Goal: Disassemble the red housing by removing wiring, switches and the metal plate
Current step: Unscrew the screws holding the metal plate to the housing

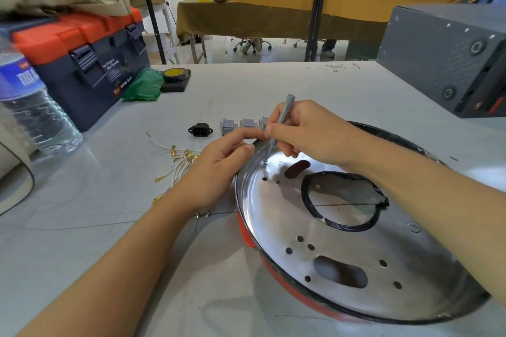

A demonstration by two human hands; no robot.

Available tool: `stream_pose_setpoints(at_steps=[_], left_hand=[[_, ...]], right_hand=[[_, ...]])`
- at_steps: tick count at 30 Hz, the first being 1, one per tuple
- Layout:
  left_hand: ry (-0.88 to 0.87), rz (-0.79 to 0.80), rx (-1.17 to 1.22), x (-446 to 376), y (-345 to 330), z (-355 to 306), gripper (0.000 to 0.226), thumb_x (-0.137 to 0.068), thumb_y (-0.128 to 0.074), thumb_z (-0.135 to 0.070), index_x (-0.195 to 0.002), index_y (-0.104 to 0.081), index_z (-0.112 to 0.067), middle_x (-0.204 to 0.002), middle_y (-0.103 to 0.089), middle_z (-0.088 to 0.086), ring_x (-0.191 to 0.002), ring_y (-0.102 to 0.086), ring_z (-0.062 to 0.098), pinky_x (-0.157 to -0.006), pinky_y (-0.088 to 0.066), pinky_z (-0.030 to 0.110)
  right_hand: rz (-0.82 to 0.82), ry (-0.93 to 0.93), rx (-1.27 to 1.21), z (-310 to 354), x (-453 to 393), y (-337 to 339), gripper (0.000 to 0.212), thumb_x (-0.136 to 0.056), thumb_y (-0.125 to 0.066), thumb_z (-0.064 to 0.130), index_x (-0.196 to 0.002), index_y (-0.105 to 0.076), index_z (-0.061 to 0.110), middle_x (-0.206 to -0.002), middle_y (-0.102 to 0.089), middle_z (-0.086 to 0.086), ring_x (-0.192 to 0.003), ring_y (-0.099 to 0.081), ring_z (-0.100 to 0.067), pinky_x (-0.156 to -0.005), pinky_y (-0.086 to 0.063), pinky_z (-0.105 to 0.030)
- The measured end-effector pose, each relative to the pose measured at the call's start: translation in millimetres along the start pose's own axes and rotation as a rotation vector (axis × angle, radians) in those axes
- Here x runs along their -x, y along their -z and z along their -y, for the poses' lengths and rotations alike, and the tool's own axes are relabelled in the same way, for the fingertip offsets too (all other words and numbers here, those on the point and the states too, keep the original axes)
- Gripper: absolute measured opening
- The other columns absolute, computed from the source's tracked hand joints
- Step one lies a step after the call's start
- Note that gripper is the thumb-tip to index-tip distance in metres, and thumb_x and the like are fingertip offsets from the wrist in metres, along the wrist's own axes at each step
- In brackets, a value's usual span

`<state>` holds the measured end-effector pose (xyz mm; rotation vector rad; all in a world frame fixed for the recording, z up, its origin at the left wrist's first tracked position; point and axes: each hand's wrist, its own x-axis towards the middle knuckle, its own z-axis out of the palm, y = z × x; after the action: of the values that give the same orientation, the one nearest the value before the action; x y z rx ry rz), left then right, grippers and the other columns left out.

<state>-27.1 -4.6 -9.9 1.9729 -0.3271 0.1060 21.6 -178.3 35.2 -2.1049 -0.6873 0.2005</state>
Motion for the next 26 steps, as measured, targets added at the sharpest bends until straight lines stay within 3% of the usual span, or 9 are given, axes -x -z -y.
stream_pose_setpoints(at_steps=[3,5,7,11,13,18,22,25,26], left_hand=[[-0.013,0.000,-0.020,0,0,1,0.030,-0.099,-0.041,-0.016,-0.113,-0.062,-0.032,-0.097,-0.064,0.021,-0.084,-0.059,0.035,-0.073,-0.050,0.035],[-0.022,-0.007,-0.016,-1,1,2,0.029,-0.096,-0.042,-0.020,-0.111,-0.064,-0.031,-0.097,-0.069,-0.002,-0.083,-0.063,0.013,-0.071,-0.048,0.018],[-0.017,-0.005,-0.010,-1,1,1,0.030,-0.097,-0.042,-0.015,-0.111,-0.065,-0.028,-0.098,-0.068,-0.017,-0.089,-0.062,0.002,-0.076,-0.045,0.012],[-0.023,0.002,-0.045,-1,1,-1,0.030,-0.098,-0.040,-0.014,-0.110,-0.066,-0.021,-0.099,-0.068,-0.009,-0.090,-0.061,0.009,-0.081,-0.048,0.023],[-0.007,0.000,-0.059,0,1,-3,0.029,-0.099,-0.040,-0.010,-0.108,-0.067,-0.018,-0.099,-0.068,-0.001,-0.090,-0.061,0.018,-0.082,-0.048,0.032],[0.029,-0.030,-0.118,0,2,-10,0.030,-0.096,-0.043,-0.008,-0.102,-0.070,-0.021,-0.093,-0.069,0.000,-0.079,-0.062,0.019,-0.070,-0.049,0.034],[0.076,0.000,-0.242,-5,5,-19,0.033,-0.093,-0.045,-0.008,-0.098,-0.072,-0.027,-0.086,-0.070,0.013,-0.059,-0.049,0.024,-0.057,-0.043,0.032],[0.119,0.045,-0.347,-13,7,-28,0.033,-0.088,-0.049,-0.010,-0.092,-0.074,-0.030,-0.080,-0.071,0.009,-0.060,-0.052,0.030,-0.058,-0.048,0.037],[0.116,0.040,-0.373,-15,6,-31,0.031,-0.086,-0.051,-0.009,-0.090,-0.075,-0.029,-0.080,-0.071,0.005,-0.062,-0.056,0.029,-0.060,-0.050,0.037]], right_hand=[[-0.016,0.019,-0.017,1,1,0,0.026,-0.096,-0.053,0.027,-0.074,-0.063,0.017,-0.050,-0.053,0.007,-0.052,-0.049,-0.005,-0.057,-0.045,-0.018],[-0.030,0.042,-0.001,3,2,-1,0.034,-0.096,-0.051,0.034,-0.070,-0.063,0.017,-0.050,-0.050,0.005,-0.052,-0.046,-0.008,-0.057,-0.043,-0.021],[-0.024,0.052,0.018,6,3,-1,0.038,-0.097,-0.049,0.036,-0.067,-0.061,0.016,-0.047,-0.044,0.005,-0.051,-0.041,-0.011,-0.060,-0.041,-0.030],[0.036,0.006,-0.056,8,4,0,0.034,-0.100,-0.046,0.027,-0.074,-0.061,0.011,-0.042,-0.037,0.005,-0.043,-0.032,-0.013,-0.058,-0.033,-0.037],[0.045,-0.015,-0.057,7,4,0,0.029,-0.100,-0.046,0.024,-0.082,-0.060,0.005,-0.040,-0.040,0.007,-0.040,-0.034,-0.010,-0.059,-0.038,-0.035],[0.045,-0.002,-0.051,2,1,7,0.026,-0.097,-0.051,0.017,-0.074,-0.061,0.007,-0.042,-0.049,0.007,-0.040,-0.043,-0.003,-0.046,-0.039,-0.012],[0.046,0.046,-0.086,-1,1,9,0.036,-0.095,-0.056,0.027,-0.065,-0.066,0.009,-0.045,-0.049,0.005,-0.043,-0.041,-0.003,-0.044,-0.036,-0.009],[0.024,0.086,-0.066,-1,2,7,0.045,-0.095,-0.054,0.039,-0.060,-0.066,0.012,-0.061,-0.053,-0.018,-0.049,-0.041,-0.008,-0.044,-0.033,-0.007],[0.022,0.096,-0.067,-1,3,6,0.047,-0.096,-0.053,0.039,-0.059,-0.065,0.012,-0.062,-0.055,-0.017,-0.048,-0.042,-0.007,-0.045,-0.033,-0.006]])
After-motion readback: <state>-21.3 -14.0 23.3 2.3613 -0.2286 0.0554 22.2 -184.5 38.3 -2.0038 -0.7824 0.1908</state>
